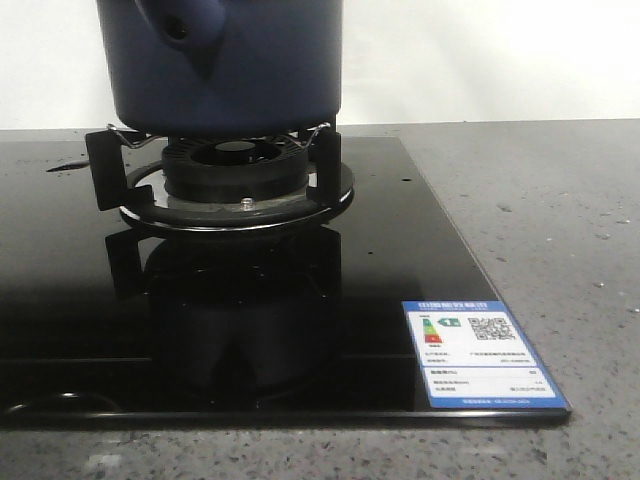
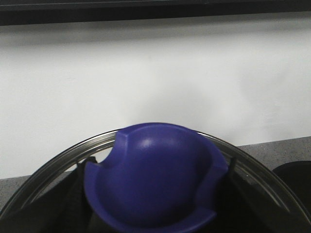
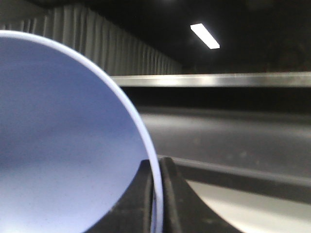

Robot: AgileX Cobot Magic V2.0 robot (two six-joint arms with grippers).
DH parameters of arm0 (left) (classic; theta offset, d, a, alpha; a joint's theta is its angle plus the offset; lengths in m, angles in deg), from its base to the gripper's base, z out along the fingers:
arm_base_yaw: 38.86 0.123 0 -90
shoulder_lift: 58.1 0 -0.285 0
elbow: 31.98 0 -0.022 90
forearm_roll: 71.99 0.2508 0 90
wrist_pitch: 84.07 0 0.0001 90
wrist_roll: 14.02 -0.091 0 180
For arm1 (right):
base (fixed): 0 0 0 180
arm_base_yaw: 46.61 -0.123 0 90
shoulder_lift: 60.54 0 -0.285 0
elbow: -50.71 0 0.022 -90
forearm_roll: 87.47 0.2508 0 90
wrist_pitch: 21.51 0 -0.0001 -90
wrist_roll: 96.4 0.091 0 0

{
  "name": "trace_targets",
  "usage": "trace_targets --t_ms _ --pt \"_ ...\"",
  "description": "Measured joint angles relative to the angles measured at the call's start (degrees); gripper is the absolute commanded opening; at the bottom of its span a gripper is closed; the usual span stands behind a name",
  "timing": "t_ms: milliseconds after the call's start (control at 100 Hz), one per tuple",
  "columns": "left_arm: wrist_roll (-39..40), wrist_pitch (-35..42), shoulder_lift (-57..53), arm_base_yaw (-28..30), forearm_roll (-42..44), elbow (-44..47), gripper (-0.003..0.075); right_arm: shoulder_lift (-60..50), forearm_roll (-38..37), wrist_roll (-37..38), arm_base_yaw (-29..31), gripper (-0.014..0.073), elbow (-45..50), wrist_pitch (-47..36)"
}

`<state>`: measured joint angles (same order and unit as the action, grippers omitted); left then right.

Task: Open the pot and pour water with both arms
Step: 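Bring the bowl back and lower it onto the counter with right gripper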

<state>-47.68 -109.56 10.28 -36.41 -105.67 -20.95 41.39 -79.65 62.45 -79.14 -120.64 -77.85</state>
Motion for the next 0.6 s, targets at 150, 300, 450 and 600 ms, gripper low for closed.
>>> trace_targets --t_ms 150,300,450,600 --pt "0.0 0.0 0.0 0.0 0.0 0.0 0.0351 0.0 -0.4 0.0 0.0 -0.0052 0.0 -1.4" --pt "0.0 0.0 0.0 0.0 0.0 0.0 0.0351 0.0 -0.5 0.0 0.0 -0.0052 0.0 -2.0" --pt "0.0 0.0 0.0 0.0 0.0 0.0 0.0351 0.0 -0.5 0.0 0.0 -0.0052 0.0 -1.7" --pt "0.0 -0.3 0.0 0.0 -0.6 0.0 0.0351 -0.7 0.0 0.0 0.0 -0.0052 0.0 4.8"
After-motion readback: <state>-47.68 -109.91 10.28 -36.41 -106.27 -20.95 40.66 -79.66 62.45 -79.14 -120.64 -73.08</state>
